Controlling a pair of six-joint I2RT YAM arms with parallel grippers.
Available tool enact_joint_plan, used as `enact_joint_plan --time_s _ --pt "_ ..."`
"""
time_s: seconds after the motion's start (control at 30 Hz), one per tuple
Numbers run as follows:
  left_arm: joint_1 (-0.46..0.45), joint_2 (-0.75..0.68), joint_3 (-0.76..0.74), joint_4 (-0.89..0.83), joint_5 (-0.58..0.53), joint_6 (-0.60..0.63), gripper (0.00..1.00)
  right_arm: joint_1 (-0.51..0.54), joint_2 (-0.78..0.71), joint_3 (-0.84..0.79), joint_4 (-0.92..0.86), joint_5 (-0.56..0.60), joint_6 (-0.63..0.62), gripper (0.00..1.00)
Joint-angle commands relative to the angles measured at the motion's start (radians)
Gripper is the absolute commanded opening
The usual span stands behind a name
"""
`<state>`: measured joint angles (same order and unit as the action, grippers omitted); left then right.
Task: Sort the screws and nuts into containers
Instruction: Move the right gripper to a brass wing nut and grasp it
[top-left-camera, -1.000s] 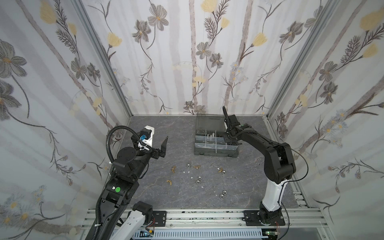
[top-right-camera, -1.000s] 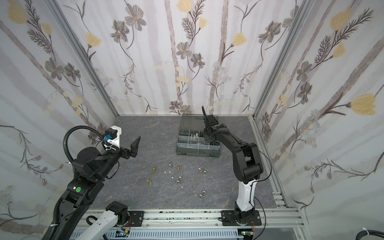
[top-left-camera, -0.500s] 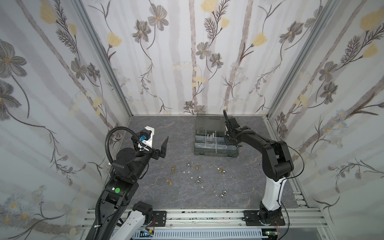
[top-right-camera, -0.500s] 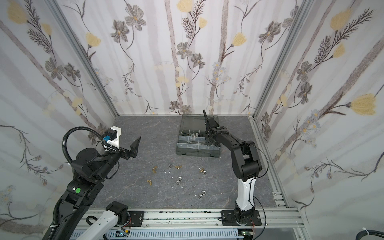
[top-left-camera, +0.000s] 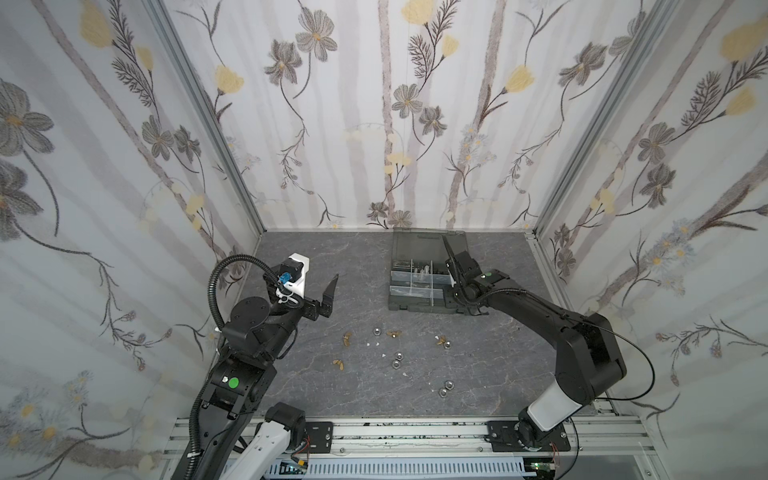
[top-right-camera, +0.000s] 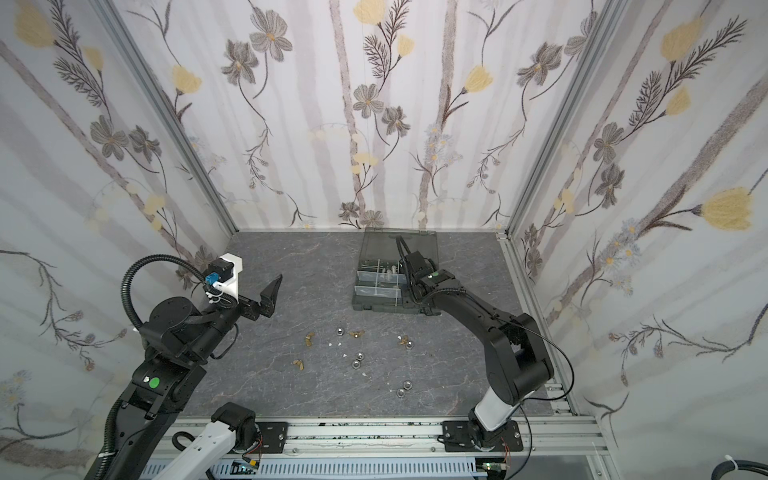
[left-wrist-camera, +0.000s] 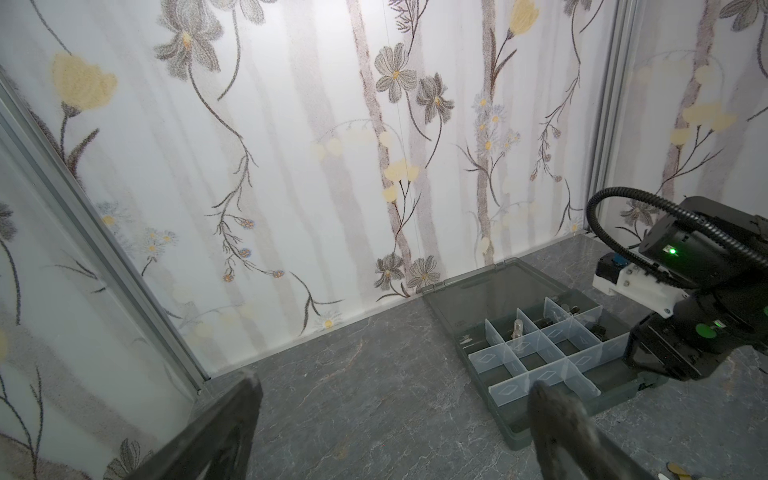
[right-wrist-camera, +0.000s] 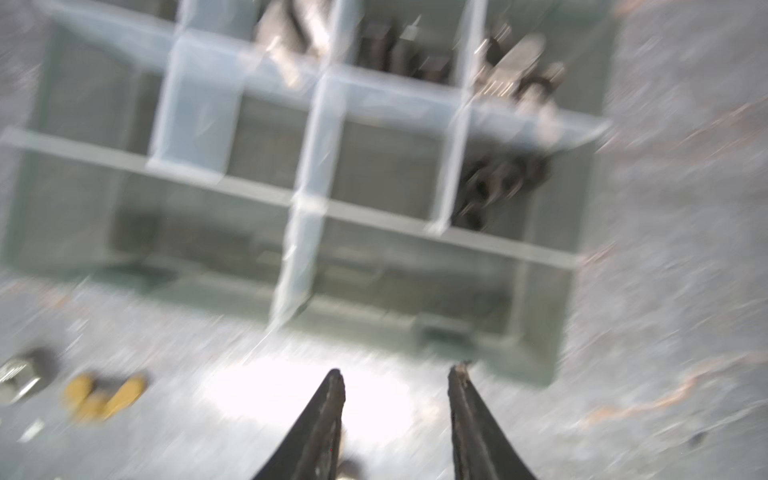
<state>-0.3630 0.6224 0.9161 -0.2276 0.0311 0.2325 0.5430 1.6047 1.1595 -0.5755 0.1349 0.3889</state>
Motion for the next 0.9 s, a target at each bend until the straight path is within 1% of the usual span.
enact_joint_plan --time_s 0.0,0.07,0.13,0.37,0.47,0.5,0.57,0.87 --pt "0.001 -0.001 0.001 0.048 0.024 0.0 1.0 0.048 -0.073 -0.094 0.017 -0.064 0.222 0.41" --pt "-0.001 0.002 -0.008 0.055 0.032 0.001 1.0 0.081 -0.097 -0.159 0.062 -0.084 0.285 0.4" --pt "0.001 0.003 -0.016 0.063 0.042 0.007 1.0 0.102 -0.095 -0.2 0.107 -0.101 0.313 0.4" --pt "-0.001 0.002 -0.022 0.069 0.059 0.023 1.0 0.161 -0.032 -0.211 0.149 -0.086 0.362 0.4" --pt "-0.001 -0.008 -0.029 0.07 0.067 0.018 1.0 0.172 -0.016 -0.232 0.173 -0.091 0.364 0.4" --pt "-0.002 -0.011 -0.03 0.067 0.072 0.016 1.0 0.173 0.019 -0.237 0.172 -0.095 0.364 0.4" --pt "-0.001 -0.018 -0.036 0.066 0.073 0.013 1.0 0.178 0.039 -0.242 0.168 -0.091 0.361 0.4" --pt "-0.001 -0.034 -0.055 0.065 0.073 0.017 1.0 0.182 0.048 -0.225 0.091 -0.028 0.351 0.4"
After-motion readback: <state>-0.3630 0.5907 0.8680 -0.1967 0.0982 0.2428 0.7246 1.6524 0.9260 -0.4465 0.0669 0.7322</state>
